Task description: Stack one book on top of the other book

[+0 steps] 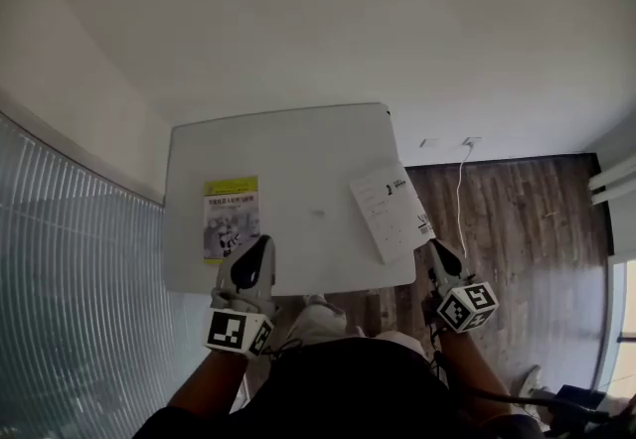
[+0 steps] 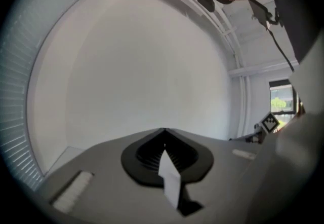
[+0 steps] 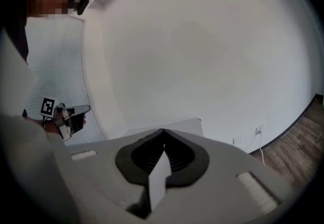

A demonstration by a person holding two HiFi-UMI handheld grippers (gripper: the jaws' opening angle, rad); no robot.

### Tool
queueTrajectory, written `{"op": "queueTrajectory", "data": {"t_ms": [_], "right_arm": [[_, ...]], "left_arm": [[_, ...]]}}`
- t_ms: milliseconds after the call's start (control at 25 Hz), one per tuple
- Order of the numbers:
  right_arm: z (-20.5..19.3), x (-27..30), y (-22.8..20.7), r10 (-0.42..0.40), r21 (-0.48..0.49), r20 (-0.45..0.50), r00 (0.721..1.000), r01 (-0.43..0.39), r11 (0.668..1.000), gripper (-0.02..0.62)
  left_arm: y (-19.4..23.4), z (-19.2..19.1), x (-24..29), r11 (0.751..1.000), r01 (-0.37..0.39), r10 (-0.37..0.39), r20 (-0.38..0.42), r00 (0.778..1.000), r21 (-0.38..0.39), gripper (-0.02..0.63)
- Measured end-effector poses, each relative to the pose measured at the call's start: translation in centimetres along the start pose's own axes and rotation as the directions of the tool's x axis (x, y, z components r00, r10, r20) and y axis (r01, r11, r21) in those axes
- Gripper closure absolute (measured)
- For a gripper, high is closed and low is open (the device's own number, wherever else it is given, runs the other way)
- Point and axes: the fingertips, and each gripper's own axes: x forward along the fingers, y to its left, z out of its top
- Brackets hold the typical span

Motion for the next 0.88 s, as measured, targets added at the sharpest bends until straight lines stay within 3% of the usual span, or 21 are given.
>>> {"op": "queueTrajectory", "data": {"t_ms": [240,520,640,880], "right_arm": [[1.0,2.7,-0.3,-0.093,0.016,0.03,0.995,0.093,0.996,0.592],[0.0,2.4,-3.6,-0.168,0.067,-0.005,0.986,0.168,0.984,0.592],[-0.5,3.8,-5.0,-0.138,0.057,-0.042,0.99,0.14,0.988,0.588],[-1.6,5.9,-7.3,-0.044,0.077,-0.109,0.993,0.052,0.996,0.513]], "left_arm": [[1.1,-1.8,6.9,0.984,0.175,-0.176,-0.064,0.982,-0.031,0.601],[-1.5,-2.7,13.0,0.948,0.3,-0.311,-0.113,0.944,-0.102,0.6],[-3.5,-3.4,14.5,0.939,0.33,-0.34,-0.13,0.931,-0.091,0.6],[-7.0,-5.8,15.7,0.946,0.3,-0.318,-0.172,0.932,-0.121,0.6]]}}
